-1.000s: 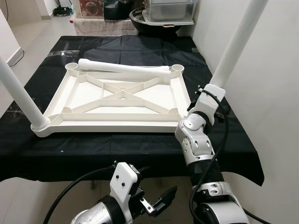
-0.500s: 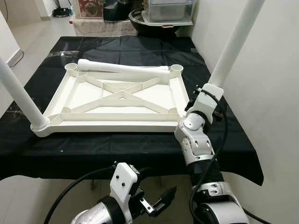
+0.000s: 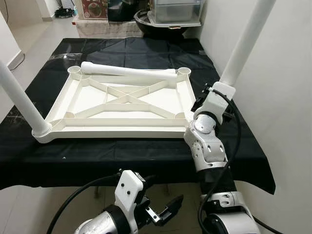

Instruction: Building children table

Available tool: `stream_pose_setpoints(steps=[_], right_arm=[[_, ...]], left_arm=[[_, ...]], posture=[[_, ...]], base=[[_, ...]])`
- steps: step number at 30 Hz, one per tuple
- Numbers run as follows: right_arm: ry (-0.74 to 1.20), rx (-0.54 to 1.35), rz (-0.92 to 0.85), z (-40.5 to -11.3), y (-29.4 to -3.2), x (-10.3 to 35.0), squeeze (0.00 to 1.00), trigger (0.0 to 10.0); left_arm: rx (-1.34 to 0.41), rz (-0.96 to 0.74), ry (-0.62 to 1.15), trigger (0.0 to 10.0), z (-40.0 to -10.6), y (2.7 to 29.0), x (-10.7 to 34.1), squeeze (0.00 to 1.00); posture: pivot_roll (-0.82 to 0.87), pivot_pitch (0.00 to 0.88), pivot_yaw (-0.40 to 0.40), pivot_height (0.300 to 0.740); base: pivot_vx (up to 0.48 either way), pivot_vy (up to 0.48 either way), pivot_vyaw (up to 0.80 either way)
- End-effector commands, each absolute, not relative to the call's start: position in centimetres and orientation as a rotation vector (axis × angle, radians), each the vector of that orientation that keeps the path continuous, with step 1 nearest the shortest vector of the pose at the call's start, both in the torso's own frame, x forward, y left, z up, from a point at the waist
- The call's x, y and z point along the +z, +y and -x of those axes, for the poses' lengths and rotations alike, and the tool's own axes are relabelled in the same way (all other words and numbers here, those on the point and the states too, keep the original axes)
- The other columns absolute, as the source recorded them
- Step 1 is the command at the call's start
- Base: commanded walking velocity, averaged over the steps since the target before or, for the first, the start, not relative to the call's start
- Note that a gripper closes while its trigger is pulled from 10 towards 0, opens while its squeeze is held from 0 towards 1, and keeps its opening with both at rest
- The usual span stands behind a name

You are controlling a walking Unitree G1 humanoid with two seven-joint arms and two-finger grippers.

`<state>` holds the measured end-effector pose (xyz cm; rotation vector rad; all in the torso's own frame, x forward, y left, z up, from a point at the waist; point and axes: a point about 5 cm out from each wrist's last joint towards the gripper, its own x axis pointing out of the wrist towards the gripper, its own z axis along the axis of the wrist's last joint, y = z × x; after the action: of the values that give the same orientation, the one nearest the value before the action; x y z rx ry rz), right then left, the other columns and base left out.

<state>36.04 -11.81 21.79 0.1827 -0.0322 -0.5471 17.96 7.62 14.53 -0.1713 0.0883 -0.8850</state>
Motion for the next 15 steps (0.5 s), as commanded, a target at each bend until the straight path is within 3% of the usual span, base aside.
stream_pose_setpoints(steps=[1,15], right_arm=[[0.072,-0.518,-0.209,-35.09,-10.57,18.98,0.00,10.0],[0.096,-0.409,-0.210,-34.19,-10.30,18.35,0.00,10.0]], left_arm=[[-0.886,0.166,0.091,10.0,-17.96,7.58,14.37,0.00],[-0.882,0.166,0.089,10.0,-18.14,7.63,14.19,0.00]], posture=[[0.09,0.140,-0.045,0.740],[0.08,0.132,-0.046,0.740]], base=[[0.000,0.000,0.00],[0.000,0.000,0.00]])
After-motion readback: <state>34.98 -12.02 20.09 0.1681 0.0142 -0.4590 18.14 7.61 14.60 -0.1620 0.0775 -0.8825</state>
